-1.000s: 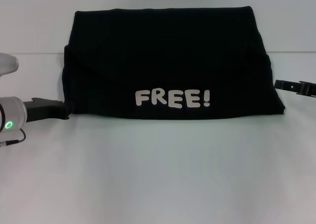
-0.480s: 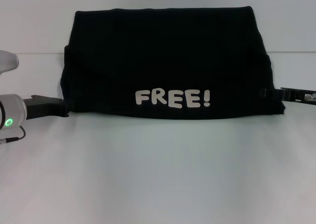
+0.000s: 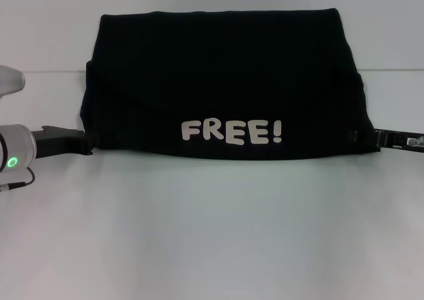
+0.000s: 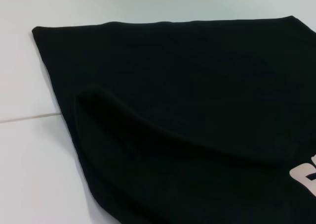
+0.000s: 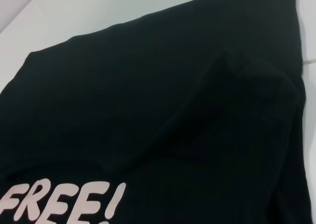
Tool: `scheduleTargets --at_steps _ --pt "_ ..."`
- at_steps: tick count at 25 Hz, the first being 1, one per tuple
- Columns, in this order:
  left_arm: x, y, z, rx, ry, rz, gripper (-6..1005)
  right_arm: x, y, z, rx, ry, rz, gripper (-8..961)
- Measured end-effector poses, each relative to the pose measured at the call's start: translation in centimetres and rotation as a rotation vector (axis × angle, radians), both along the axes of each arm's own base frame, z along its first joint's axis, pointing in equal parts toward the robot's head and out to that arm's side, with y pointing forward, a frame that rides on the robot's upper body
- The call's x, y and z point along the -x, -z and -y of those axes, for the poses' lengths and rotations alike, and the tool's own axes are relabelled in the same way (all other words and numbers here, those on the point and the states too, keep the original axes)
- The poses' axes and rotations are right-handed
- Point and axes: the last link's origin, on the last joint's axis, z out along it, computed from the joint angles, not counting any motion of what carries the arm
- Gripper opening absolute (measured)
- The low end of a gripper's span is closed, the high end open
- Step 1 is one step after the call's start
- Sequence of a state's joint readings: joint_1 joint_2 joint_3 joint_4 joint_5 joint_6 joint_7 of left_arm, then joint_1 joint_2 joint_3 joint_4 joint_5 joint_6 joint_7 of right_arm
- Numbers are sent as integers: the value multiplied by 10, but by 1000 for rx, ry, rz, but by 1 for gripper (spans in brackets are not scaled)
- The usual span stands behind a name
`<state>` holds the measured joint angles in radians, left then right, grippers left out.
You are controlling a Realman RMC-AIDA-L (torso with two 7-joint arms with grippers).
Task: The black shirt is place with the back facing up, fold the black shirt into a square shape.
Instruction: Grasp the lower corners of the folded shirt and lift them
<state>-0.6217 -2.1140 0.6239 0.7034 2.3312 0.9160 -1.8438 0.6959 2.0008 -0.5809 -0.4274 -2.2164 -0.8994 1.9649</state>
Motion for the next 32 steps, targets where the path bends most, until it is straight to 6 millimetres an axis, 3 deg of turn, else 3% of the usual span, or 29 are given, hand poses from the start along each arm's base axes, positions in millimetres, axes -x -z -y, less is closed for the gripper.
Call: scheduleTargets --at_steps 7,18,25,32 --pt "-1 -1 -1 -1 2 -3 7 -3 -3 4 11 -6 -9 495" --pt "1 -2 0 -5 -6 3 6 -10 -9 15 30 -14 -27 20" --pt "2 -12 26 75 0 85 7 -20 -19 46 55 -73 -87 5" --pt "10 -20 65 147 6 172 6 -43 -34 103 53 -151 -181 -1"
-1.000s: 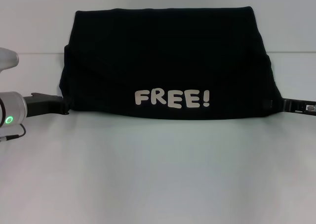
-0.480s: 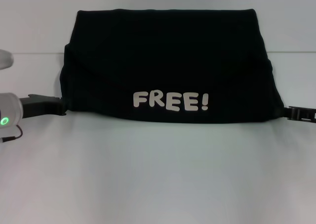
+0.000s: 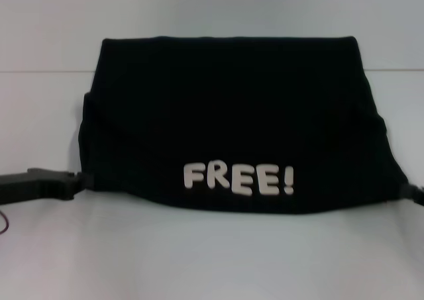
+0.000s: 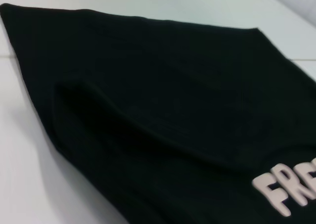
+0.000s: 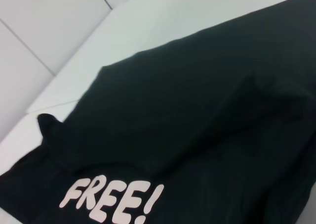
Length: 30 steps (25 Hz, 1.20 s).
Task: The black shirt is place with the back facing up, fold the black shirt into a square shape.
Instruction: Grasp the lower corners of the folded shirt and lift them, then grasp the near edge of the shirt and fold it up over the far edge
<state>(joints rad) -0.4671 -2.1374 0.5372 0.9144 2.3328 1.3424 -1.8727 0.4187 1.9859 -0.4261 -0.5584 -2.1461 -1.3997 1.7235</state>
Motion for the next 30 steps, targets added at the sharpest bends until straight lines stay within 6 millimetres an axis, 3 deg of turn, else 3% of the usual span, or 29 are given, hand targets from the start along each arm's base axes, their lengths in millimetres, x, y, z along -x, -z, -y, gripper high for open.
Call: scheduleTargets --at_steps 7,15,23,30 --pt "7 -15 49 62 59 156 7 -18 -10 56 15 -67 -22 -2" --pt "11 -16 93 133 109 257 6 -18 -22 96 57 -163 -63 -2" --pt "5 -16 117 228 140 328 6 -24 -33 125 69 -169 -92 -2" --pt "5 -15 122 280 137 329 7 -24 -41 130 46 -189 -97 -2"
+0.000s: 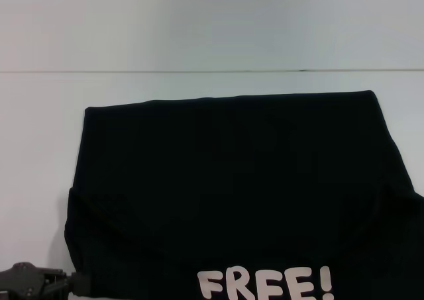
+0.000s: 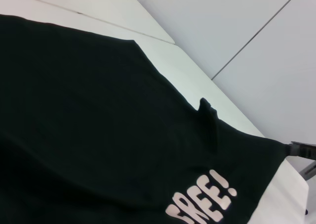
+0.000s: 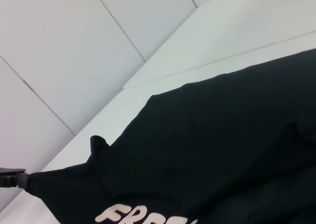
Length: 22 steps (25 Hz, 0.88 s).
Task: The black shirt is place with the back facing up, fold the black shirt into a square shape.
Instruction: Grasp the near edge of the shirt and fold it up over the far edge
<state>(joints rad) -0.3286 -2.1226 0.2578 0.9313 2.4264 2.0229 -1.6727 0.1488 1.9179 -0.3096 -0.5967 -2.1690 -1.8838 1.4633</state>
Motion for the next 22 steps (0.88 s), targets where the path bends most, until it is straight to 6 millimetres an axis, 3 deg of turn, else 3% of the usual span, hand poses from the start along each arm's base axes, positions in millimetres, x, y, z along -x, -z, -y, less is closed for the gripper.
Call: scheduleTargets --at_steps 3,7,13,14,16,22 --pt "-1 -2 -5 -14 8 2 7 3 -1 -7 -26 -18 -2 -2" --pt "-5 -8 -29 -66 19 -13 7 10 -8 -25 -84 -58 -6 -2" --pt "-14 -16 -91 -155 4 -102 6 26 -25 -71 -176 -109 3 -2" --pt "-14 -16 -91 -155 4 -102 6 28 -27 -81 -192 -107 10 -2" --pt "-22 -20 -132 -225 -29 -168 7 31 -28 -98 -213 -93 22 -2" --pt "-32 -20 -178 -309 -68 -308 7 42 -20 -154 -242 3 84 -2"
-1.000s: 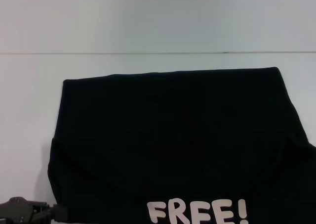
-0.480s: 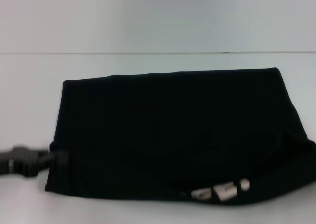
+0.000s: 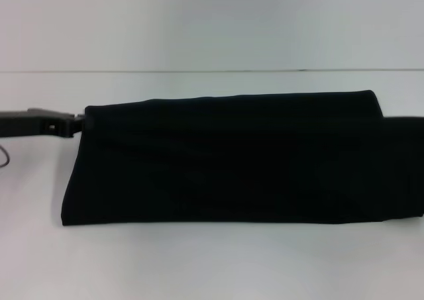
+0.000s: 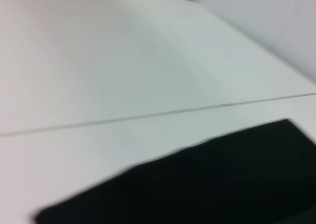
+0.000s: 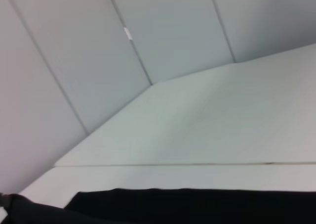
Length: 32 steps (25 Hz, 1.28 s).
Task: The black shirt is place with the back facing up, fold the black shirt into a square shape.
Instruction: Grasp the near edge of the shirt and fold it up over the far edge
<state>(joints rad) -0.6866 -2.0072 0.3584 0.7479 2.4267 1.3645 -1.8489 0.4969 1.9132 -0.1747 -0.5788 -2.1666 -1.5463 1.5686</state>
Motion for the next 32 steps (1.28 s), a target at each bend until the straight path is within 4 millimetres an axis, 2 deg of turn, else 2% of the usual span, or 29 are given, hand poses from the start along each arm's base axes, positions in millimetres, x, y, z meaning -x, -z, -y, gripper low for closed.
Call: scheduleTargets --at_steps 6,12,20,27,32 --pt "-9 7 -33 -86 -22 -140 6 10 25 -42 19 88 65 -2" --pt "-17 14 -45 -97 -3 -185 6 22 42 -72 23 130 152 -2" --pt "-19 10 -50 -122 1 -199 7 31 32 -86 -7 133 150 -1" --pt "-29 5 -61 -158 19 -213 7 43 25 -106 -52 136 185 -1" --pt "-33 7 -68 -194 21 -233 7 49 28 -118 -82 150 220 -1"
